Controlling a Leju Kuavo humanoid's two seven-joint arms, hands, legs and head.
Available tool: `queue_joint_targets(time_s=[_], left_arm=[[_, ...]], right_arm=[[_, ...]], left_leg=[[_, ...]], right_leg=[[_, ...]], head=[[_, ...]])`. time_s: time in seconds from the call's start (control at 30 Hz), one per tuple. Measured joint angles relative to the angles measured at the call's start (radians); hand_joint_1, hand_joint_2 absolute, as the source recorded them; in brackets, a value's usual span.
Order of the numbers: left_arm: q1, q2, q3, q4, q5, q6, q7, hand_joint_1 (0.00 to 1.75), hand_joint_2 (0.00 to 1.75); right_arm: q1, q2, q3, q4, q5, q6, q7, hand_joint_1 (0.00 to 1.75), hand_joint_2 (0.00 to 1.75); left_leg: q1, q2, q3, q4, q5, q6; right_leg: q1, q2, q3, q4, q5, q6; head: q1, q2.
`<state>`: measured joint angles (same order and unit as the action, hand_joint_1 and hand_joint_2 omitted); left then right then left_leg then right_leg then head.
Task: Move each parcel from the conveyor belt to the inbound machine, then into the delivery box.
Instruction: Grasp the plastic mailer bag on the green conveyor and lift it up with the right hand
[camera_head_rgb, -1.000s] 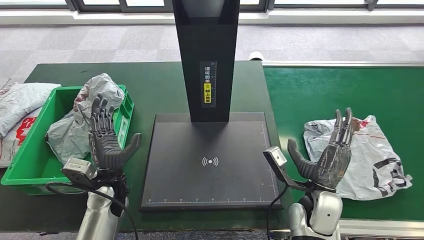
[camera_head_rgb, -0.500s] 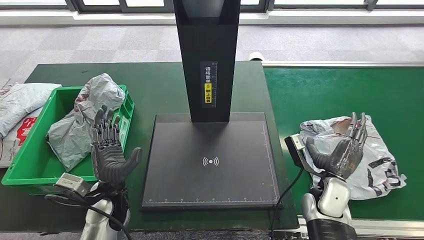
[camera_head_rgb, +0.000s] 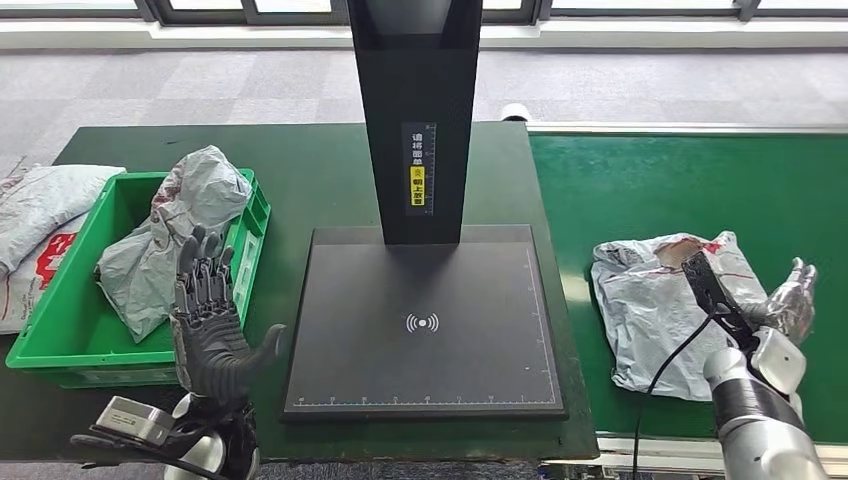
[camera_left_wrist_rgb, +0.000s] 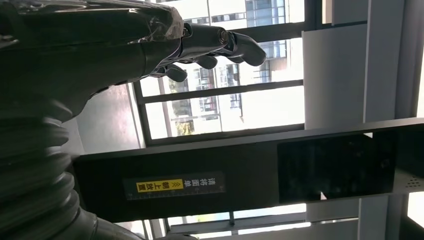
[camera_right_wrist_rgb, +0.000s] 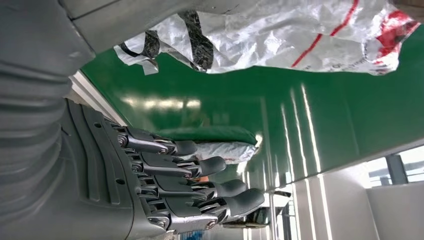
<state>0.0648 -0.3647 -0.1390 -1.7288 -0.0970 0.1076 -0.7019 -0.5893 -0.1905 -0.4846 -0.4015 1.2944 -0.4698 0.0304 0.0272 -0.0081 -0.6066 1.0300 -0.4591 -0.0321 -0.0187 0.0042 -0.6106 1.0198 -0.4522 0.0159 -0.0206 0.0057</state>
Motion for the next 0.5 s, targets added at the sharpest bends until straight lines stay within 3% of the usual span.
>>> queue_joint_targets(time_s=[0.37,0.5], left_arm=[[0.005,0.025,-0.049,-0.017,0.004,0.021,0.0,0.0,1.75],[0.003,0.033,-0.064,-0.017,0.001,0.023,0.0,0.0,1.75]], right_arm=[[-0.027,-0.002,-0.037,0.082,0.033,0.033,0.038,0.0,1.75],[-0.027,-0.002,-0.056,0.097,0.002,0.239,0.005,0.0,1.75]], left_leg=[[0.0,0.0,0.0,0.0,0.0,0.0],[0.0,0.0,0.0,0.0,0.0,0.0]], right_leg=[[0.0,0.0,0.001,0.0,0.0,0.0],[0.0,0.0,0.0,0.0,0.0,0.0]], head=[[0.0,0.0],[0.0,0.0]])
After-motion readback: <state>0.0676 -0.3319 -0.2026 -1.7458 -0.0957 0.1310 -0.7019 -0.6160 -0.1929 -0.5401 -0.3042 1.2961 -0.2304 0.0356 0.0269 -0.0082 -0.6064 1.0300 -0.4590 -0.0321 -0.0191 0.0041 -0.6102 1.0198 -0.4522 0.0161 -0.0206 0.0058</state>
